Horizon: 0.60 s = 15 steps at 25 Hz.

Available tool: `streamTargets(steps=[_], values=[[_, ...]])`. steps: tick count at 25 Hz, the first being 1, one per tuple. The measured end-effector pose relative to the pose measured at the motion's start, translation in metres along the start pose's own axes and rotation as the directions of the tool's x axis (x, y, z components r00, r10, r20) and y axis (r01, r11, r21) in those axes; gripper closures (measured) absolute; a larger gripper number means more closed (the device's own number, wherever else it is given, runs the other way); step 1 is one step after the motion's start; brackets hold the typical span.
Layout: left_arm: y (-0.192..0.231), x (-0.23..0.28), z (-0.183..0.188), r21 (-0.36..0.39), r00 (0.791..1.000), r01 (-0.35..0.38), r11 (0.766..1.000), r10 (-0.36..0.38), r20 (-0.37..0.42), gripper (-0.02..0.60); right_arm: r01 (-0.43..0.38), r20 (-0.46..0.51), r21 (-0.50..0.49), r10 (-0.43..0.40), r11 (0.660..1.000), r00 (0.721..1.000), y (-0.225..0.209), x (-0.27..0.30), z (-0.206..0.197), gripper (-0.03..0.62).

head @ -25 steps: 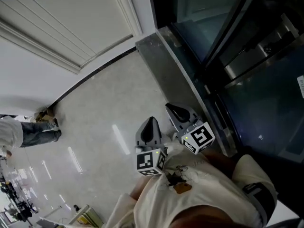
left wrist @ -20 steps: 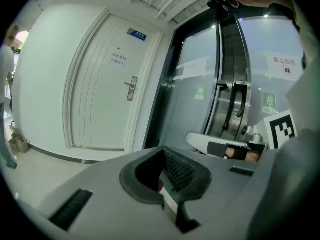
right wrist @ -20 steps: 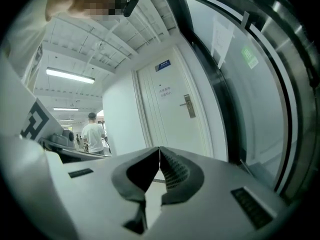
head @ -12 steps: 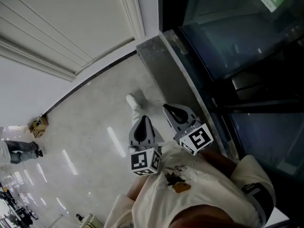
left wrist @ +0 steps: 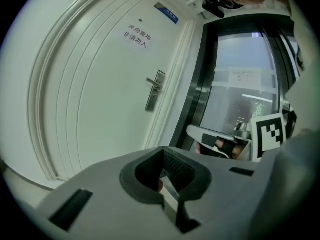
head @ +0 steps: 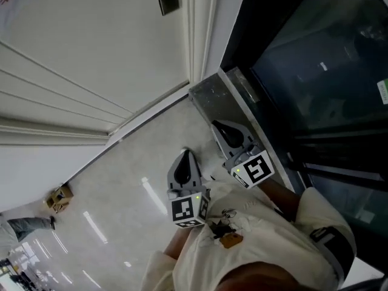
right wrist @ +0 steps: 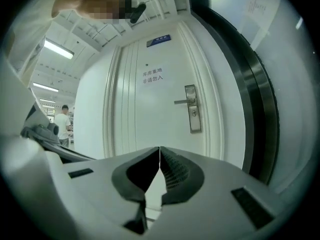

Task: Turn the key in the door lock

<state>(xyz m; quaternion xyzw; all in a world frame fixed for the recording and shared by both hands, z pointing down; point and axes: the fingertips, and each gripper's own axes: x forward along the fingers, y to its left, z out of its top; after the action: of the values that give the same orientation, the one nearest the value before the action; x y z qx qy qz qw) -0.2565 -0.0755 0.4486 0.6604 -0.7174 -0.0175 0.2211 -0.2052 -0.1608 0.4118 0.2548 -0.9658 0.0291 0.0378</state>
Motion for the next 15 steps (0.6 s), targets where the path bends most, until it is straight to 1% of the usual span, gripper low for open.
streamTargets(steps=[3,6,10,13,15], values=[[0.015,0.037,0.039,0.013,0.999,0.032,0.999,-0.033,0.024,0.575,0.029,0.022,-0.084,-0.027,0.996,0.999,-0.029,0.063,0.034,0.585],[0.021,0.061,0.065,0.019,0.998,0.028,0.999,-0.028,0.047,0.575,0.037,0.024,-0.175,-0.033,0.984,0.999,-0.058,0.114,0.063,0.585],[0.027,0.085,0.088,0.028,0.998,0.02,0.999,-0.022,0.054,0.575,0.063,0.042,-0.293,-0.053,0.954,0.998,-0.093,0.162,0.09,0.582],[0.031,0.104,0.1,0.029,0.998,0.015,0.999,-0.017,0.064,0.575,0.081,0.061,-0.335,-0.064,0.939,0.996,-0.114,0.19,0.104,0.558],[0.033,0.118,0.109,0.042,0.997,0.014,0.999,-0.017,0.077,0.575,0.089,0.078,-0.365,-0.065,0.927,0.995,-0.126,0.208,0.113,0.532]])
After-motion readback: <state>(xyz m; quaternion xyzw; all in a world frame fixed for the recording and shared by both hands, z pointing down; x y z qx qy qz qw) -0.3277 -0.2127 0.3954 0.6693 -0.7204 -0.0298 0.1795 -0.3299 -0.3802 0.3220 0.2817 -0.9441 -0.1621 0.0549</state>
